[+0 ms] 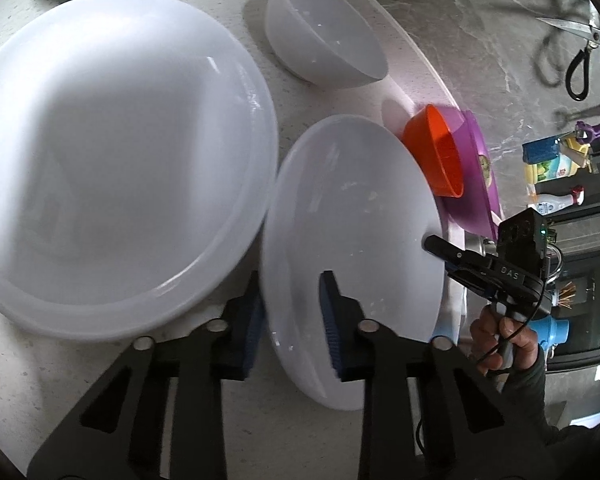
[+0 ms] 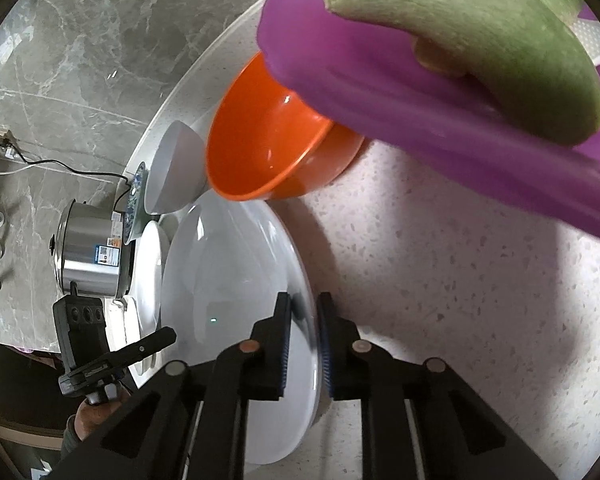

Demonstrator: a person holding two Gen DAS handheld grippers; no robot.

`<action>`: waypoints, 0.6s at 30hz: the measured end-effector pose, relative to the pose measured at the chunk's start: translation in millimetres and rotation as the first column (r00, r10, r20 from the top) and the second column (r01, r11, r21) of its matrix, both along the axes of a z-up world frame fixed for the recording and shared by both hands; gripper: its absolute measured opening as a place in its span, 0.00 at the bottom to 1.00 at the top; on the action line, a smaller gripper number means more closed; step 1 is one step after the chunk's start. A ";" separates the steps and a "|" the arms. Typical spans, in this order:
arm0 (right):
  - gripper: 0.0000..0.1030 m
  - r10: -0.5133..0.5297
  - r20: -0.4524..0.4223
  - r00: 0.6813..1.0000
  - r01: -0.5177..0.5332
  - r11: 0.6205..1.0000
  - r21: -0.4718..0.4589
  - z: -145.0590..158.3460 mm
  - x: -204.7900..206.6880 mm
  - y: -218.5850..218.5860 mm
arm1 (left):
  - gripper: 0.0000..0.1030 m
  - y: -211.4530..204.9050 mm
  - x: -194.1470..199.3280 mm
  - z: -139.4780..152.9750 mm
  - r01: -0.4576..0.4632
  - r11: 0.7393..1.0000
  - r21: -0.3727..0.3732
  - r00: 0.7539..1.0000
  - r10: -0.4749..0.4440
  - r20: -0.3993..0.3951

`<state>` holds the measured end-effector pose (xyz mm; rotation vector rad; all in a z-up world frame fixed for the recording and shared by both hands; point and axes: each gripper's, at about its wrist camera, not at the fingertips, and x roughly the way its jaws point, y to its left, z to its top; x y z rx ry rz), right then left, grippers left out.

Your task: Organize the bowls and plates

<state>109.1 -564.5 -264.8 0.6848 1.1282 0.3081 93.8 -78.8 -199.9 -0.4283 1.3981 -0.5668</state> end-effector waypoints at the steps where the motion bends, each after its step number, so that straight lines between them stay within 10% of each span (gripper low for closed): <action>1: 0.15 0.002 0.000 1.000 -0.002 1.000 -0.001 0.3 -0.4 0.6 | 0.18 0.8 0.4 -0.4 0.002 1.000 0.010 1.000 -0.002 0.000; 18: 0.14 0.009 0.016 1.000 -0.009 1.000 -0.007 0.2 -8.8 0.3 | 0.13 -5.0 1.8 1.7 0.014 0.999 0.039 1.000 -0.014 0.018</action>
